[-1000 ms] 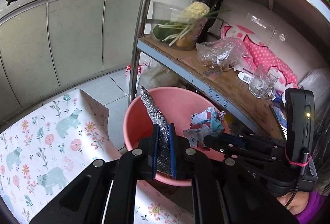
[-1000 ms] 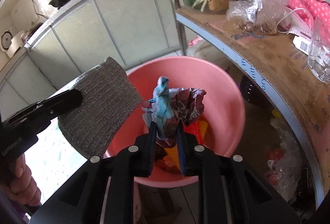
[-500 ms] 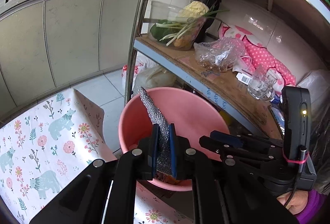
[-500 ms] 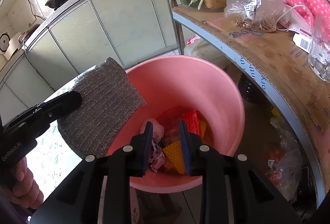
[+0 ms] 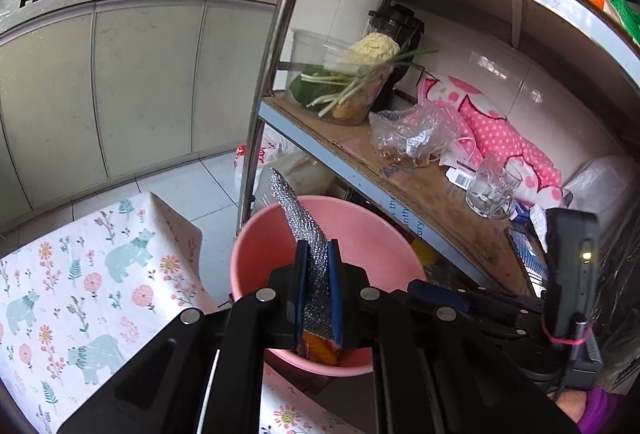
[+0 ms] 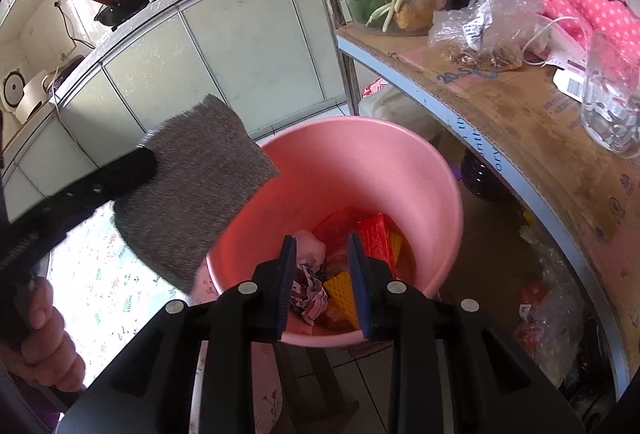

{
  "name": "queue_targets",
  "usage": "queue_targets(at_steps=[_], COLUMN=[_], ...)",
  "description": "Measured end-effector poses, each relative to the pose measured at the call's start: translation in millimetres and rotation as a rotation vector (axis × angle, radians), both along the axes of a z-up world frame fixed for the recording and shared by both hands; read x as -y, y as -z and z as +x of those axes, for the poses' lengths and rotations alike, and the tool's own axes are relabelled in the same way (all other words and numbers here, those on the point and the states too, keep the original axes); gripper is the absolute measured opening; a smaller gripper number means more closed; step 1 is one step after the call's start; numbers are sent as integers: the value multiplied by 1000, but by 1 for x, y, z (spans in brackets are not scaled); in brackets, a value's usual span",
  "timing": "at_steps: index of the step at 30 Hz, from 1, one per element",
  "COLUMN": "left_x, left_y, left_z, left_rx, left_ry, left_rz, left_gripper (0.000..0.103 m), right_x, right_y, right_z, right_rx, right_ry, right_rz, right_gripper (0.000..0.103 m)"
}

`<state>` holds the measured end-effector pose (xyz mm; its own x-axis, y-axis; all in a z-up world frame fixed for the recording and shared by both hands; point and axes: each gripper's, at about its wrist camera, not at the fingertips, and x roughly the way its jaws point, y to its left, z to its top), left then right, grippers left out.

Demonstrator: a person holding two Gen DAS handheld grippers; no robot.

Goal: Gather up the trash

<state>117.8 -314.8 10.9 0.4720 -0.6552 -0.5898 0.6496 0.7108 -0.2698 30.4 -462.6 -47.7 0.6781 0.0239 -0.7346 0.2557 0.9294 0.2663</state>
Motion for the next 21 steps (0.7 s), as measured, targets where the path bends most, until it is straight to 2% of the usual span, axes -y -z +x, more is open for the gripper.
queue_targets(at_steps=[2,5,10,12,15,16,17,18,21], left_x=[7,16,8,3,-9,-15,-19,-23,-40], left_y=[7,15,10,7,2,1,0,-2,-4], left_z=[1,2,-10,-15,-24,-28,-30,-33,-42], left_rx=[-8,-33,-18,-11,11,11,9,8,9], left_ry=[15,9,4,-12,-58,-72,-79,-90,-119], left_rz=[11,60,68,76,99,107,110,112,112], left_gripper=[14,27,31,40,40,40,40,40,40], right_x=[-1,-3,-7,-13,-23,-29,-32,-37,-49], right_y=[-3,-6,-9,-12,-15,-16,-17,-17,-17], right_z=[-3,-10,-18,-18,-21,-22,-23,-24,-28], right_rx=[-2,-6,3,12,30,36,38,41,41], right_ry=[1,-2,-5,-11,-18,-24,-25,-30,-51], right_rz=[0,-12,-7,3,3,3,2,3,3], right_gripper=[27,27,28,28,28,31,41,45,48])
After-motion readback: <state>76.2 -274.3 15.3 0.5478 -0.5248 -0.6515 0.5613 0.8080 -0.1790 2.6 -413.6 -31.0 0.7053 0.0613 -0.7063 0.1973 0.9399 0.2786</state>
